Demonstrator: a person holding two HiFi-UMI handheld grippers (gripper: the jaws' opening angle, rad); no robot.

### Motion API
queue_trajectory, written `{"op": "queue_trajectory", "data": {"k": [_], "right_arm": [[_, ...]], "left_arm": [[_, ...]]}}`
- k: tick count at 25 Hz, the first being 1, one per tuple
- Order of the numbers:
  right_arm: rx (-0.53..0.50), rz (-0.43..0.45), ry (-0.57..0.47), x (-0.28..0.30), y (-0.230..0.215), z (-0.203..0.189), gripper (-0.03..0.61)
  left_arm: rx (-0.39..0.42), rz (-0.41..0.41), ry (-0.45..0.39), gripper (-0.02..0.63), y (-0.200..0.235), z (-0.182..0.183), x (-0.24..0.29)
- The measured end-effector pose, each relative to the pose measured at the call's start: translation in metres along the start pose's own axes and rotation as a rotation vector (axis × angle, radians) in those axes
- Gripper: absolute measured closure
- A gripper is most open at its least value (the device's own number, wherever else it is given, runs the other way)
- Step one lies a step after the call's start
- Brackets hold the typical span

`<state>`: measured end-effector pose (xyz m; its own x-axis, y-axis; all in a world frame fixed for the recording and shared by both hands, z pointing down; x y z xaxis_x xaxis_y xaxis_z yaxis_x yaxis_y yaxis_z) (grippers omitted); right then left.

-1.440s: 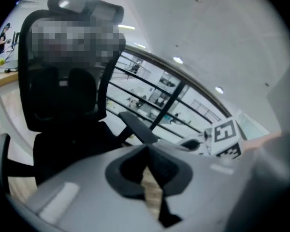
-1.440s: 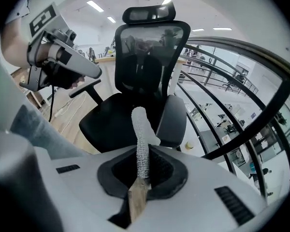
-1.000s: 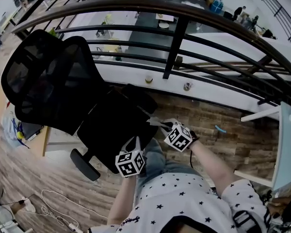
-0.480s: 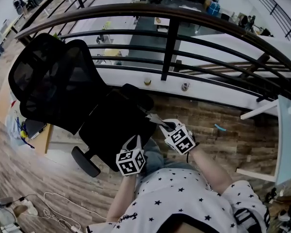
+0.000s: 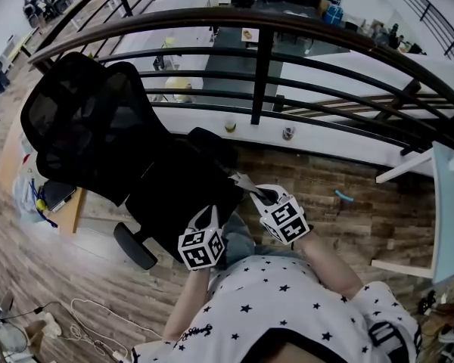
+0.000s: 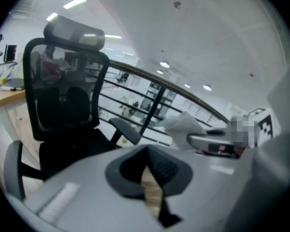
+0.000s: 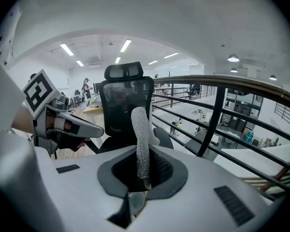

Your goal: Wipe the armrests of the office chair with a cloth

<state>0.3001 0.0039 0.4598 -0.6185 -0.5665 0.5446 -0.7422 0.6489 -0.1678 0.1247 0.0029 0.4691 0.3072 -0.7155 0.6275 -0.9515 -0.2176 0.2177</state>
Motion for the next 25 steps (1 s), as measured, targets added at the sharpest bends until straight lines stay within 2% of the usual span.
{"op": "queue_trajectory", "data": {"k": [9,25], "right_arm": [[0.018,-0.011,-0.066,-0.02,0.008,0.002,0.552],[0.024,0.0,-0.112,-0.026,0.01,0.003,0.554]], "left_arm": [[0.032,-0.008,-0.029,0.606,-0.008,0.006,-0.011],[0.014,-0.012,-0.062,0.606,-0.01,0.01,-0.013]]}}
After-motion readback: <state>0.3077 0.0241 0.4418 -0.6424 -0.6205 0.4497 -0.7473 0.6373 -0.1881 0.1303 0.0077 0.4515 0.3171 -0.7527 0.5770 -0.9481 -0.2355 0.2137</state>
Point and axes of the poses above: the fingertips, and each gripper's own axes: x forward along the fingers, y to its left, z out of its top, the point moved 6 cm from there along -x, backward along the fingers, and after that the axes turned 13 degrees about z, right-handed, at the moved point
